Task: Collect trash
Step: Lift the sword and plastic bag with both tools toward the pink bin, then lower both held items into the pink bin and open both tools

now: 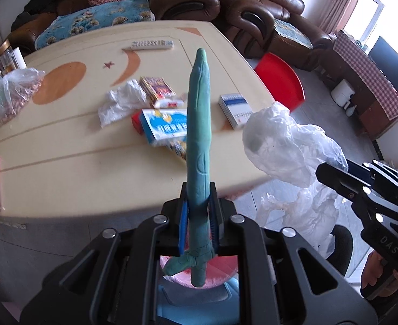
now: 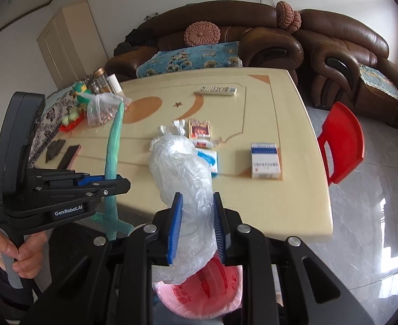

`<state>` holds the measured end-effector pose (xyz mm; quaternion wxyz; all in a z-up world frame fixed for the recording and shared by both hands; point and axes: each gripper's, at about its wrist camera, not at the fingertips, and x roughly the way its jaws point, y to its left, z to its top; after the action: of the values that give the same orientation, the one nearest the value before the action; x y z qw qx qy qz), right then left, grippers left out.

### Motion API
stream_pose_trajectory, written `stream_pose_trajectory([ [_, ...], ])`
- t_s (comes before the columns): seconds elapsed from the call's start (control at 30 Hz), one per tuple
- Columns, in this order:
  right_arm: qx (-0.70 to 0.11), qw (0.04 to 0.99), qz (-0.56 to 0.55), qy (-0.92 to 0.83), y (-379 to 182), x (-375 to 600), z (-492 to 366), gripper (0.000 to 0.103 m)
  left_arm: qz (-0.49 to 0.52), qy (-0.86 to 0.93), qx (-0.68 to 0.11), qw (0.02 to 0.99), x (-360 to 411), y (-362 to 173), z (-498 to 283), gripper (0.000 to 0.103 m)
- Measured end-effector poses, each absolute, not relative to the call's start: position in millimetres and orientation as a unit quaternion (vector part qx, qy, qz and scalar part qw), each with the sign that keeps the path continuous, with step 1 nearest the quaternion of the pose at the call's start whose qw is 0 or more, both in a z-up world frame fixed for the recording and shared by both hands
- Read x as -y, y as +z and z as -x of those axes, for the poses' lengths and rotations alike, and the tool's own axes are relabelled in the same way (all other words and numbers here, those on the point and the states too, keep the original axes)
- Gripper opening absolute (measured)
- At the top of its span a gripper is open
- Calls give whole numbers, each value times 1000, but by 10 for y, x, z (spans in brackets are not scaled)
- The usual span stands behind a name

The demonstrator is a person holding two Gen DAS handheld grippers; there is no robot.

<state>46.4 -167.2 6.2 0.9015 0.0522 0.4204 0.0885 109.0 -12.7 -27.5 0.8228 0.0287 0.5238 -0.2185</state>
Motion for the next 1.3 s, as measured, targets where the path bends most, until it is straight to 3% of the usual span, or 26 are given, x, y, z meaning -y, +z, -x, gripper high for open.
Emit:
stream_pose_trajectory([
  [0.57, -467, 882, -38, 57, -665, 1620, -33, 23, -51, -237, -551, 799, 298, -1077, -627, 15],
  [1.3, -545, 833, -84, 49, -1808, 1688, -146, 23, -70, -258, -595, 758, 341, -2081, -503, 15],
])
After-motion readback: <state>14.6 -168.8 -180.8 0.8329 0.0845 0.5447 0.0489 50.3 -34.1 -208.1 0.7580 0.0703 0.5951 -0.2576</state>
